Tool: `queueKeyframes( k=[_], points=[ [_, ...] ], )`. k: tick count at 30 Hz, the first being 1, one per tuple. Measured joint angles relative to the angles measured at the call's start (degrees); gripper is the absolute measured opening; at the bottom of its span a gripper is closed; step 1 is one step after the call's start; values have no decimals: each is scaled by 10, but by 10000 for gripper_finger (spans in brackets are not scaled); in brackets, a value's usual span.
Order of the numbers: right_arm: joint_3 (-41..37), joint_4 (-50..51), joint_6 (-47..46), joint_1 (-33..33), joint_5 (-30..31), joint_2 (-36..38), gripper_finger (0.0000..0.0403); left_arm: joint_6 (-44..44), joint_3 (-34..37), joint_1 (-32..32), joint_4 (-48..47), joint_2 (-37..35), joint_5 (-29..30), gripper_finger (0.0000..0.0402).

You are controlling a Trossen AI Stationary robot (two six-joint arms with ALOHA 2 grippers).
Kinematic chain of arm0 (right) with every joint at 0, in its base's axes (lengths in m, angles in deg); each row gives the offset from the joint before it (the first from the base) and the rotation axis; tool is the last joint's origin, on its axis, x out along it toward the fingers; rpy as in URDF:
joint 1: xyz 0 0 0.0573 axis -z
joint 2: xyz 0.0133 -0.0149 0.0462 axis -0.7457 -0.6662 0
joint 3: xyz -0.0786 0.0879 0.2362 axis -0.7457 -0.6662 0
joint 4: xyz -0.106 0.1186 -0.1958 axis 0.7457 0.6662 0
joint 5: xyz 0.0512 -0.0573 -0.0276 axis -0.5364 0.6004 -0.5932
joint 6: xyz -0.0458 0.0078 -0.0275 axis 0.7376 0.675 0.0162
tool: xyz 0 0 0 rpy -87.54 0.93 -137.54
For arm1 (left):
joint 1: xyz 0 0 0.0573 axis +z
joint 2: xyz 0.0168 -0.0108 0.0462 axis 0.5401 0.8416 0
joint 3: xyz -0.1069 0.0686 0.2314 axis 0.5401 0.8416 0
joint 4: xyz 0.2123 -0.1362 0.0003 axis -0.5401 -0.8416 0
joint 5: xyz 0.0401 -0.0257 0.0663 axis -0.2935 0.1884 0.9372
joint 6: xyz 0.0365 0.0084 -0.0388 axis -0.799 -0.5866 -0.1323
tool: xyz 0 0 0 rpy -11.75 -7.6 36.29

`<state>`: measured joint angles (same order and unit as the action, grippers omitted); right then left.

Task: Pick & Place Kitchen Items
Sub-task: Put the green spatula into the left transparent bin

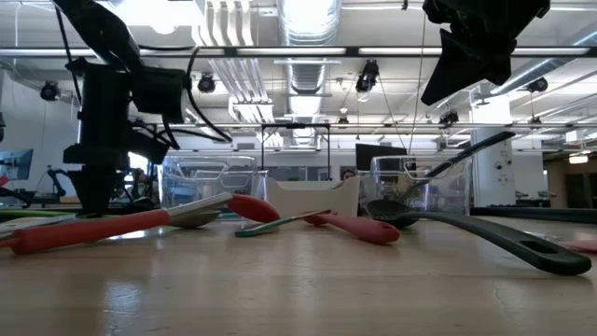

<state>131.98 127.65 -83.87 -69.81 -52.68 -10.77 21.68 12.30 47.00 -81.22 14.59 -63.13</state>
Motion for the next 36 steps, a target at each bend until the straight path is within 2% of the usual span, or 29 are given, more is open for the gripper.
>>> queueKeyframes(
  k=[7, 10, 13, 19, 20, 27, 36],
  points=[
    [0, 0, 1, 0, 0, 0, 8, -4, -5, 5, -1, 25, -4, 215],
    [0, 0, 1, 0, 0, 0, 8, -6, -7, 5, -1, 26, -7, 199],
    [0, 0, 1, 0, 0, 0, 8, -7, -11, 5, -2, 27, -11, 159],
    [0, 0, 1, 0, 0, 0, 8, -23, -25, 5, 5, 28, 3, 33],
    [0, 0, 1, 0, 0, 0, 8, -24, -27, 5, 3, 28, 10, 21],
    [0, 0, 1, 0, -1, 0, 8, -36, -44, 4, 0, 25, 31, 18],
    [0, 2, 0, 0, -2, 0, 8, -34, -89, 4, -83, -5, 31, 17]
  ],
)
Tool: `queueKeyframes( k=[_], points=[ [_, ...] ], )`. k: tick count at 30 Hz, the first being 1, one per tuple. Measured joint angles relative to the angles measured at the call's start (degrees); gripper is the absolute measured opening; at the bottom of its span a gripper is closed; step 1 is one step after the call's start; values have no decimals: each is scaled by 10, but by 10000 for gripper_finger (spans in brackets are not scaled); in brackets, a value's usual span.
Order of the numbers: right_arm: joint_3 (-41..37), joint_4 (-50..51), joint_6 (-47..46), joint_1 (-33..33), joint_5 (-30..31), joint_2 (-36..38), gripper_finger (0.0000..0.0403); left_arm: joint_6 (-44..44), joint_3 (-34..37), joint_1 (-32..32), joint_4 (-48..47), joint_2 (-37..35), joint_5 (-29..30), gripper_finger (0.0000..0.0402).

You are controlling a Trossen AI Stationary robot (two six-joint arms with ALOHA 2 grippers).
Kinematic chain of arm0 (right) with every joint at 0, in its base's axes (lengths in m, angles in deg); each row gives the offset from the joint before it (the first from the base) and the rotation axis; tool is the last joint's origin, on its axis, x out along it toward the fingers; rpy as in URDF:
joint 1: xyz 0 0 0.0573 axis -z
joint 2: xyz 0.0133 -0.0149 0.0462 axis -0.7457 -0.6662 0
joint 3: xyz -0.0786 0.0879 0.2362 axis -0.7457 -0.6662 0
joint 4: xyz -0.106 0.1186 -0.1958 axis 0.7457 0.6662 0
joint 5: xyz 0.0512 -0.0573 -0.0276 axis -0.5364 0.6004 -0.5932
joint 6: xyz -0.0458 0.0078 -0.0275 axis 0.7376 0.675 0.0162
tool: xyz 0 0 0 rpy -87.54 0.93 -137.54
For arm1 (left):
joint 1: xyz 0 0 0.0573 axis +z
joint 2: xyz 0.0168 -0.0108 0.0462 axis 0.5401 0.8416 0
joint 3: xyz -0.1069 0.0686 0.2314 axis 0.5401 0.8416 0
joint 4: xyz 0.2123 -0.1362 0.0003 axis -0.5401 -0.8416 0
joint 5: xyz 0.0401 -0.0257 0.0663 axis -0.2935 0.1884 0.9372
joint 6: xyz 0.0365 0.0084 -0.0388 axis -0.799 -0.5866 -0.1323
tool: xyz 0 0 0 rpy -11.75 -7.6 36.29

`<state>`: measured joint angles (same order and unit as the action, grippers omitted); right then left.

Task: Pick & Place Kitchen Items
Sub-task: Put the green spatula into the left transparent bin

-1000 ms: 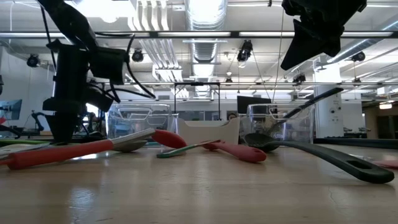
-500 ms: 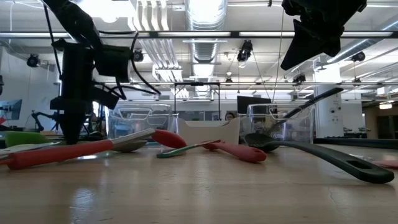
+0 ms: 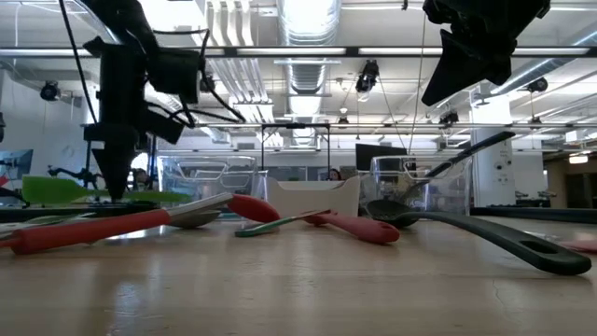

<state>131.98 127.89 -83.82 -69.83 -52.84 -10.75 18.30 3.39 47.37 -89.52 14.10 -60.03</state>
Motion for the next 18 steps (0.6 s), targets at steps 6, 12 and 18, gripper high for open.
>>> queueKeyframes(
  k=[6, 12, 18],
  points=[
    [0, 0, 0, 0, 0, 0, 8, -13, -32, -3, -36, -45, -2, 17],
    [0, 0, 0, 0, 0, 0, 8, -45, -78, -3, -34, -104, -12, 17],
    [0, -1, 0, 0, 0, 0, 8, -81, -101, 1, 94, -145, 5, 17]
  ],
)
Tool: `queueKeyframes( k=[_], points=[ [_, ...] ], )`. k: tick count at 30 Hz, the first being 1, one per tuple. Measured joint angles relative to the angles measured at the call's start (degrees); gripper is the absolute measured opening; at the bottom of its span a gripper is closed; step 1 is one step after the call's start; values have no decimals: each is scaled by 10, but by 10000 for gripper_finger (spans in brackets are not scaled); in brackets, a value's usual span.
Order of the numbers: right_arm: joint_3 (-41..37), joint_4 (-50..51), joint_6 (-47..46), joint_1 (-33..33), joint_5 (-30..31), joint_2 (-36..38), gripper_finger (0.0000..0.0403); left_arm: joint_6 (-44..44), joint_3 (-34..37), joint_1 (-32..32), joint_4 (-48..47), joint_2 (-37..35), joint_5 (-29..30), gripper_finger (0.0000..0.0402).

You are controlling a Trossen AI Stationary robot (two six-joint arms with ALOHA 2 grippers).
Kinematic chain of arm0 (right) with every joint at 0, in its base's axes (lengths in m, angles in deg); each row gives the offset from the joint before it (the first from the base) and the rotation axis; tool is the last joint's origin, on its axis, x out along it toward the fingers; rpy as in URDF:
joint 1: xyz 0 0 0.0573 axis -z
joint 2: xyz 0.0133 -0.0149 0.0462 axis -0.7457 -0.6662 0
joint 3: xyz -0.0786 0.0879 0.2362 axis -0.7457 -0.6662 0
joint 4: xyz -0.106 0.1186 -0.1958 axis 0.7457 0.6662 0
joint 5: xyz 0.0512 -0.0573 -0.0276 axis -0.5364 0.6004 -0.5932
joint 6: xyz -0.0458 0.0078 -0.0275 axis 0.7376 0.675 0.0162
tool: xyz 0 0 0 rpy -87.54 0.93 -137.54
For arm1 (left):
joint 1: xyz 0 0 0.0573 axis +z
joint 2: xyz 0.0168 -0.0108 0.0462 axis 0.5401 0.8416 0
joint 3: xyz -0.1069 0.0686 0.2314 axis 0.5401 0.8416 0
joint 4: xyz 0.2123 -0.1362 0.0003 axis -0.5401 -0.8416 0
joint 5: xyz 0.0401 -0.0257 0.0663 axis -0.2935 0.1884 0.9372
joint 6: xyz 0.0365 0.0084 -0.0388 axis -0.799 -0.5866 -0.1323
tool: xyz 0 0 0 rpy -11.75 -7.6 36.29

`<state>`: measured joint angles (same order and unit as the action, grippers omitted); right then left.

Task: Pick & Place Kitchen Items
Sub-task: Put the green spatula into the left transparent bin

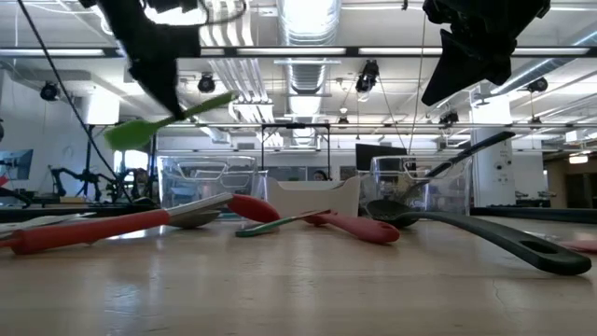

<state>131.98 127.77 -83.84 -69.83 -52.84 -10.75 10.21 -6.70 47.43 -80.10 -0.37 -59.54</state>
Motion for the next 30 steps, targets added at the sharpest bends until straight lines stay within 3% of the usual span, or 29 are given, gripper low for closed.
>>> queueKeyframes(
  k=[7, 13, 18, 23, 30],
  points=[
    [0, -1, 1, 0, 0, 0, 8, -28, 0, 34, 174, 19, 32, 17],
    [0, 1, 10, 0, 0, 0, 8, -21, 0, 95, 258, 50, 39, 17],
    [0, 1, 21, 0, 1, 0, 8, 3, 0, 158, 286, 78, 25, 17],
    [0, 1, 32, 0, 1, 0, 8, 29, 1, 220, 285, 114, -46, 17],
    [0, 1, 37, 2, 8, 0, 8, 31, 1, 247, 286, 181, -80, 17]
  ],
)
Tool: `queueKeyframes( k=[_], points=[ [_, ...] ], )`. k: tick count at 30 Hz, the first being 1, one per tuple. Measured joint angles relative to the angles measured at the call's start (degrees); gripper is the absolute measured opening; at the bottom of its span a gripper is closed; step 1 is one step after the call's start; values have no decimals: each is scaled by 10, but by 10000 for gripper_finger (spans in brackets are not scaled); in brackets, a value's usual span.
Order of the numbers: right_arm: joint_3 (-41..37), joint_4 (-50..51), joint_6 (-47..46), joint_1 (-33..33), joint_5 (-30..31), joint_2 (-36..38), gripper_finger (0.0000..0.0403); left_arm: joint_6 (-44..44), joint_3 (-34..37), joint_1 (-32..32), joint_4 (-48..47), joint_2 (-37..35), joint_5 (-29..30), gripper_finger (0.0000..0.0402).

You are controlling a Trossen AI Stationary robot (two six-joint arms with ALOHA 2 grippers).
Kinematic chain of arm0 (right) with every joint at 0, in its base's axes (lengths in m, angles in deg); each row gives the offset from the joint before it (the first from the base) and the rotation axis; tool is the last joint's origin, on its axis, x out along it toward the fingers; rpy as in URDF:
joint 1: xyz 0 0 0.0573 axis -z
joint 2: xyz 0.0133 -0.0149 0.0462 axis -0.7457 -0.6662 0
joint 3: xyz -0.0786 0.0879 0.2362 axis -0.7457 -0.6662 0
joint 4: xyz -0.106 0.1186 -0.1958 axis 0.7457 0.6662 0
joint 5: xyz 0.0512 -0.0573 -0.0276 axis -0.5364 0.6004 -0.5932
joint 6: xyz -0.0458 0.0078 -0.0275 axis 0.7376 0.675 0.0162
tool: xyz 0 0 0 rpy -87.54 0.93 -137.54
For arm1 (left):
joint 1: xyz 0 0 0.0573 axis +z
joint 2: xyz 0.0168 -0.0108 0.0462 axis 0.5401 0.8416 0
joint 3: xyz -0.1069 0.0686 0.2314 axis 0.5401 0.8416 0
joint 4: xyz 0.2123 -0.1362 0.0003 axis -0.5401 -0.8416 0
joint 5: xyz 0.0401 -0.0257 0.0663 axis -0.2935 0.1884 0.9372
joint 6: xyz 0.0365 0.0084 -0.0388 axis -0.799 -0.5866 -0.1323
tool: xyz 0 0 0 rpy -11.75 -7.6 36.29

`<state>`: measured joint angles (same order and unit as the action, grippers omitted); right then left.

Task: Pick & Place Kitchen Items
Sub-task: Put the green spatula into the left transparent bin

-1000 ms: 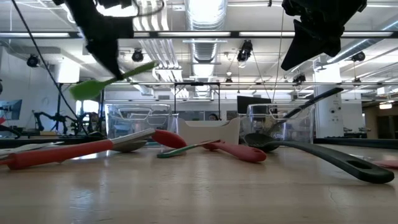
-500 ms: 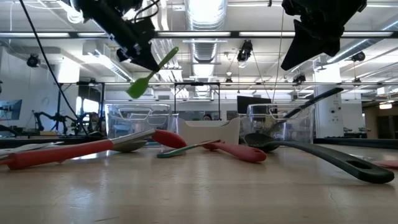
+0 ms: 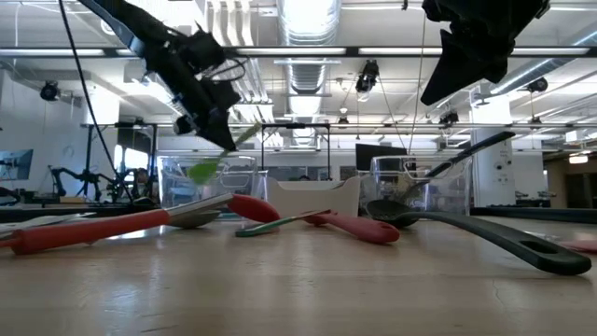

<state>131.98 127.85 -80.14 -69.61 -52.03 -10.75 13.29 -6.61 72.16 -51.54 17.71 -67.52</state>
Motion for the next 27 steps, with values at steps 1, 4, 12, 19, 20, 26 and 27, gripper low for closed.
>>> queueKeyframes(
  k=[1, 4, 12, 19, 20, 26, 27],
  points=[
    [0, 0, 0, 0, 3, 0, 8, 0, 0, 1, 0, 10, -5, 17],
    [0, 0, 1, 0, 7, 0, 8, 1, 0, 8, 0, 38, -11, 17],
    [0, 0, 1, 0, 8, 0, 8, 15, -33, 19, -5, 102, -39, 17],
    [0, 1, 0, 0, 8, 0, 8, 16, -105, 19, -107, 150, -52, 17],
    [0, 1, 0, 0, 8, 0, 8, 20, -113, 20, -123, 155, -52, 17],
    [0, 1, 0, 0, 8, 0, 8, 34, -131, 21, -168, 157, -52, 17],
    [0, 1, 0, 0, 8, 0, 8, 39, -131, 21, -173, 157, -54, 17]
  ],
)
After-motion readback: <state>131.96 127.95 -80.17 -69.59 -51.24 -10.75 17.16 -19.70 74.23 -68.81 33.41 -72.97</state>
